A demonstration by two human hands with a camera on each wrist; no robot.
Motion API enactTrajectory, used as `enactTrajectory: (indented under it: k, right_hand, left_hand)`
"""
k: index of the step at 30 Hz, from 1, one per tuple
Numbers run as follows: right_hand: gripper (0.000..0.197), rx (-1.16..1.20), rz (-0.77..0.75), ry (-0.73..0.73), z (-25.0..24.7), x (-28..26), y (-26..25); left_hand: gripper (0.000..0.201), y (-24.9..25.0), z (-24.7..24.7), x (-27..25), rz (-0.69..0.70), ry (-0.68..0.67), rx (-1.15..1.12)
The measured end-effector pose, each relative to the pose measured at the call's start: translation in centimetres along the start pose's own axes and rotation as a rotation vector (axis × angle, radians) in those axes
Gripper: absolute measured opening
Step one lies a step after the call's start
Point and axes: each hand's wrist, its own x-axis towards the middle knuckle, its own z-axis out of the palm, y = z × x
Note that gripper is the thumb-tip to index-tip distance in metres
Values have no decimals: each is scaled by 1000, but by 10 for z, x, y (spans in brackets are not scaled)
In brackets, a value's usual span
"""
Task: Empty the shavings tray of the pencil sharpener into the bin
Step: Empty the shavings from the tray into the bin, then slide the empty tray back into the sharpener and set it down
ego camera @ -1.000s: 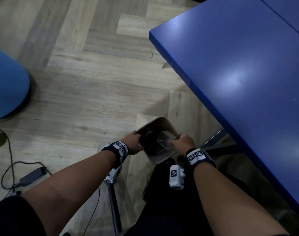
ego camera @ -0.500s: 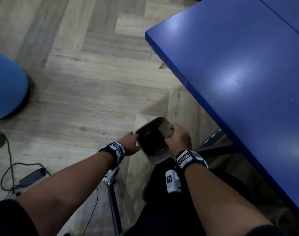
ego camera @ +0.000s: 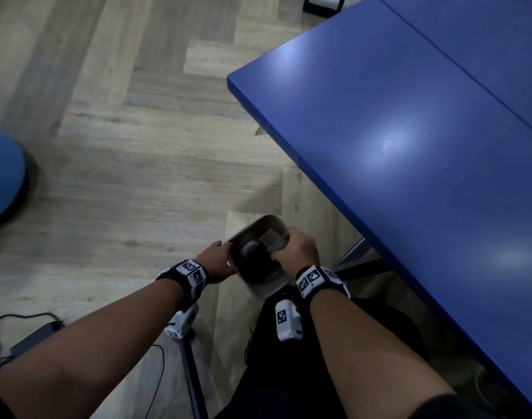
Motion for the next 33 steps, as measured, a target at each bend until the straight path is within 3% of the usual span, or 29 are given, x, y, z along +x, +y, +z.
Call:
enactTrajectory:
  k: [3,6,12,15,20,23,28,33]
  right_hand:
    - [42,113,167,-93,-19,2,-8]
    - [42,156,157,-143,-43,-3,-16]
    - [45,404,120,-216,-75,-32,-29]
    - [54,499,74,-284,-87,-47,-35]
    - [52,648,0,-390,-116,-88,-48]
    - [55,555,-142,-288,-138,-131,-56]
    - [82,250,-408,-136,-187,-218,-70]
    - [68,134,-486,147,-222,-284,-57]
  left_hand:
    - [93,12,-14,-10,89,44,4]
    - [116,39,-38,-26,256,101,33]
    - [131,88,-98,-57,470,94,147]
    - [123,107,-122,-78,511,50,137]
    - [67,128,-162,-124,511,10,151]
    - [63,143,-183,-159,520,-33,258]
    - [63,190,-210,-221,551,-42,447]
    - [64,256,-214,-274,631,-46,528]
